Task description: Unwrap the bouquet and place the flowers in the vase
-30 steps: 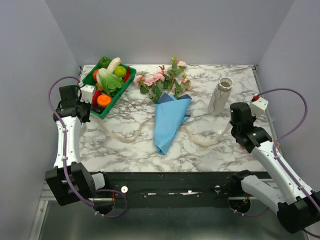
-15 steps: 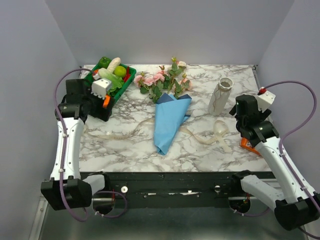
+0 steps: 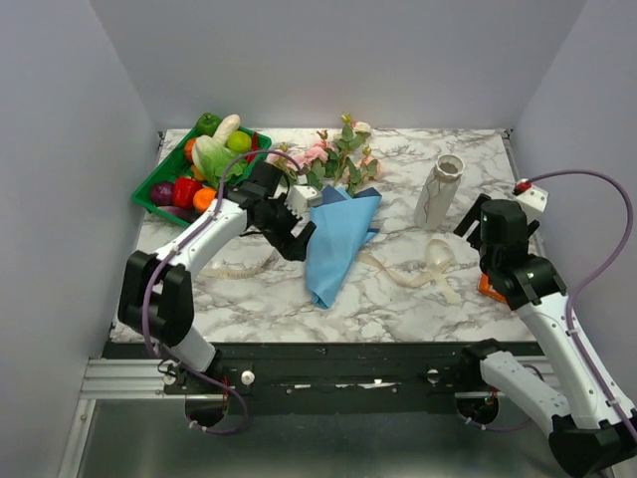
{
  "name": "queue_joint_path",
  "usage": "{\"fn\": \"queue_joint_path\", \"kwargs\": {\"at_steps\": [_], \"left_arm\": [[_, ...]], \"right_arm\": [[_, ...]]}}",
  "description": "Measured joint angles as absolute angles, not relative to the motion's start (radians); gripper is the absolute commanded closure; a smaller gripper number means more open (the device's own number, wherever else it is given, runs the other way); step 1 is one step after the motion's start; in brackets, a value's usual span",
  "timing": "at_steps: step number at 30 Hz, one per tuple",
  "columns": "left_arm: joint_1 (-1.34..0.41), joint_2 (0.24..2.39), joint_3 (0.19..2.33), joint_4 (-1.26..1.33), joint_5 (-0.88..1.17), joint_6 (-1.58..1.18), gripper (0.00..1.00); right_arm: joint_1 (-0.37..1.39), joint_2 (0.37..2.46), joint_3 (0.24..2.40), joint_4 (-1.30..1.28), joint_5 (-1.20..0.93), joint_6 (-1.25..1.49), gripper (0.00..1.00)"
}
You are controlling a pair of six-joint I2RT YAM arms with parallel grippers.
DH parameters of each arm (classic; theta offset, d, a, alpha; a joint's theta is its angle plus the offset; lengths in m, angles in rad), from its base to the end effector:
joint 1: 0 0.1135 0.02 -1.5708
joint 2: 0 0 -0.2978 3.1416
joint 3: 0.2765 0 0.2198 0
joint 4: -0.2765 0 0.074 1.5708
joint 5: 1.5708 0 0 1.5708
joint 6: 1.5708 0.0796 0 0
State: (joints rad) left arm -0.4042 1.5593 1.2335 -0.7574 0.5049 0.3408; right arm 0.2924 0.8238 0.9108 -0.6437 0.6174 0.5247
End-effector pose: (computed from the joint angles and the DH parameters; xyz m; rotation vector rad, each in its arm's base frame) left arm 0.2638 -0.1547 0.2735 1.0977 2.3526 -0.6884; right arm 0.1483 -0.0035 0.3368 0.5802 1.9340 -0.1431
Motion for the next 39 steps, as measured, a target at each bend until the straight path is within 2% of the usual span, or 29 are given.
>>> {"fn": "queue_joint_path", "kwargs": {"at_steps": [5, 11, 15, 18, 27, 33, 39], "left_arm": [[-0.456, 1.610, 1.169, -0.724, 0.513, 0.348, 0.01], [-0.508, 1.550, 1.032, -0.635, 0.444, 0.408, 0.01], [-0.509, 1.491, 1.003, -0.628, 0.419, 0.418, 0.01], [-0.425, 1.429, 1.010, -0.622, 0.428, 0.408, 0.01], [-0.090, 1.351, 1.081, -0.628, 0.480, 0.346, 0.01], [0.044, 1.308, 1.072, -0.651, 0.500, 0.313, 0.01], [0.126, 1.273, 1.068, -0.691, 0.528, 0.300, 0.01]], "right_arm": [[0.292, 0.791, 0.889, -0.630, 0.574, 0.509, 0.16], [0.318, 0.811, 0.864, -0.613, 0.530, 0.468, 0.13], [0.538, 0.908, 0.876, -0.593, 0.596, 0.426, 0.11], [0.739, 1.064, 0.934, -0.589, 0.652, 0.400, 0.11], [1.164, 1.426, 1.101, -0.582, 0.739, 0.272, 0.10], [1.312, 1.650, 1.256, -0.582, 0.743, 0.176, 0.10], [1.356, 1.808, 1.338, -0.613, 0.739, 0.123, 0.10]]}}
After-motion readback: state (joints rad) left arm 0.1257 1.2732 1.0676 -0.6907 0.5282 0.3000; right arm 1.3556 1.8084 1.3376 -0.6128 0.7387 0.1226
